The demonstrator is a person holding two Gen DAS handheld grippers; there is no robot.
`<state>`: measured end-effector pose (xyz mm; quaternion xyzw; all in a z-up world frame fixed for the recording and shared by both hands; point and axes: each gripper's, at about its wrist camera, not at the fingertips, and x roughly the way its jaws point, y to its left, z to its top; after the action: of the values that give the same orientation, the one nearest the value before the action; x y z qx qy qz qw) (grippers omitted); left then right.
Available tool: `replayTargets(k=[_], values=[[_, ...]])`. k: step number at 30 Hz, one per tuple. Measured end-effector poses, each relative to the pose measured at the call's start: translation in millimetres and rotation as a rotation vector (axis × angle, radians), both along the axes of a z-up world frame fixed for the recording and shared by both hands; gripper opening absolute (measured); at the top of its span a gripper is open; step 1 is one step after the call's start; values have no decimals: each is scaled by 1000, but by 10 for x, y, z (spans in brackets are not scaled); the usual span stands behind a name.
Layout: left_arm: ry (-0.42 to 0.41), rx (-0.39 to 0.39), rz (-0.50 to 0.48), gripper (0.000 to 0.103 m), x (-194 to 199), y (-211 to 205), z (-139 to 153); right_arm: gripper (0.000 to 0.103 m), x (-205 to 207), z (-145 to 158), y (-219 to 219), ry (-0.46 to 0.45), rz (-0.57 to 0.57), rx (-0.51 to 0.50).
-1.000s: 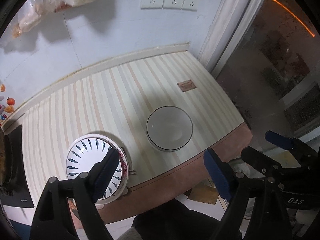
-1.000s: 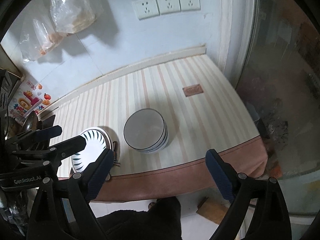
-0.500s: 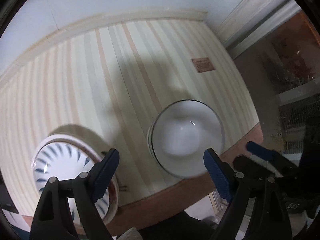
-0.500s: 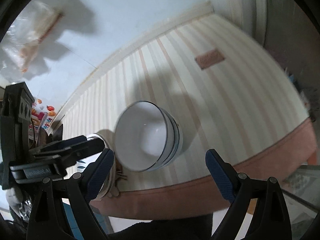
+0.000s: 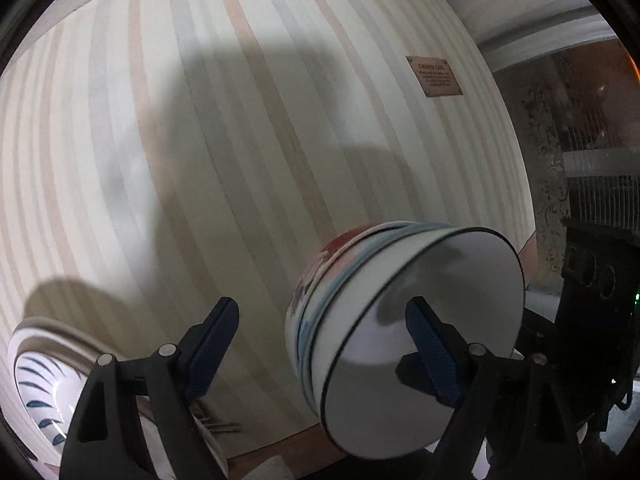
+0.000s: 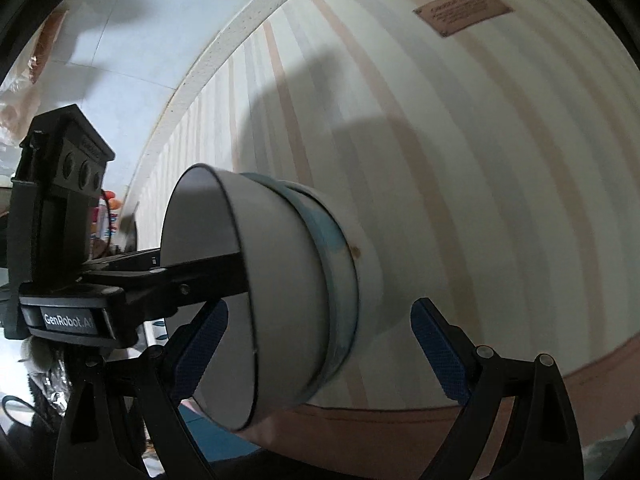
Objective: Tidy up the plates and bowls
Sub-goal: 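Lift the nested bowls with both tools and carry them over the plate stack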
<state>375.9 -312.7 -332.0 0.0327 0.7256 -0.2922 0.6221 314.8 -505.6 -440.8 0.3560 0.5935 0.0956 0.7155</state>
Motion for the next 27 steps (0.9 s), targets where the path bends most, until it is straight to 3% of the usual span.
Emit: replayTargets(k=[5, 8, 10, 12, 17, 27], values=[[45, 5, 20, 81, 12, -27, -99, 94, 145, -98, 84, 8, 28, 22], [68, -12, 36, 80, 18, -9, -134, 83, 187, -141, 155, 12, 53, 54], [65, -36, 33, 68, 13, -16, -99, 81, 208, -166, 172, 18, 48, 59], [67, -49, 24, 62, 3, -42, -62, 72, 223, -191, 169, 24, 40, 56], [56, -47, 34, 62, -8, -43, -71, 66, 265, -246, 164, 35, 27, 79], [39, -42, 51, 62, -53, 57, -23, 66, 290, -268, 125, 35, 21, 89]])
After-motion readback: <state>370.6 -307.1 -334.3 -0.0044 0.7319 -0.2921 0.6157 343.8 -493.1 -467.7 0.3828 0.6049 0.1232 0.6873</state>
